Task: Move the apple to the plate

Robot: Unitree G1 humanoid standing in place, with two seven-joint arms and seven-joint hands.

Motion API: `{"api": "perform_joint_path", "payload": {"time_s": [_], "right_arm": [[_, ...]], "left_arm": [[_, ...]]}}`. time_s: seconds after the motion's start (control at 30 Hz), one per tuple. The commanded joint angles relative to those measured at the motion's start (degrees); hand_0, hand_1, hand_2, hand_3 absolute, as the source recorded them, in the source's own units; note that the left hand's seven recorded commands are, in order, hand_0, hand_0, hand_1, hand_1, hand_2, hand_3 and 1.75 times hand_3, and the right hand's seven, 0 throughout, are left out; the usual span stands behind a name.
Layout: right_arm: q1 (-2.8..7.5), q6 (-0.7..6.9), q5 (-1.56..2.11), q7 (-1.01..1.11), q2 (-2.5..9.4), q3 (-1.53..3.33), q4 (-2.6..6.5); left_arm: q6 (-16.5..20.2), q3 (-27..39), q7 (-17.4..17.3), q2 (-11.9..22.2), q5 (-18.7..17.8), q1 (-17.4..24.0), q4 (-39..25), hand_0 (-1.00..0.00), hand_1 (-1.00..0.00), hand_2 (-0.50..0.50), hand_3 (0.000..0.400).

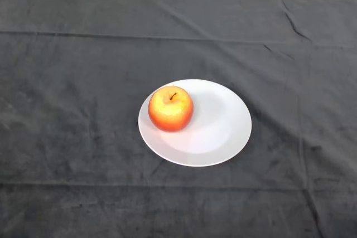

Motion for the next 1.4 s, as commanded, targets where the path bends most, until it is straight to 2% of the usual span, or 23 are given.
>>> {"api": "perform_joint_path", "payload": {"time_s": [0.03,1.4], "right_arm": [[4.13,0.54,-2.20,0.26,1.14,1.24,2.80],[4.15,0.57,-2.19,0.27,1.14,1.22,2.75]], "left_arm": [[0.92,3.50,-0.45,-1.12,0.77,-1.98,0.25,0.00,0.00,0.00,0.000],[1.63,5.25,-2.66,-2.24,1.50,-3.22,0.57,0.00,0.00,0.00,0.000]]}}
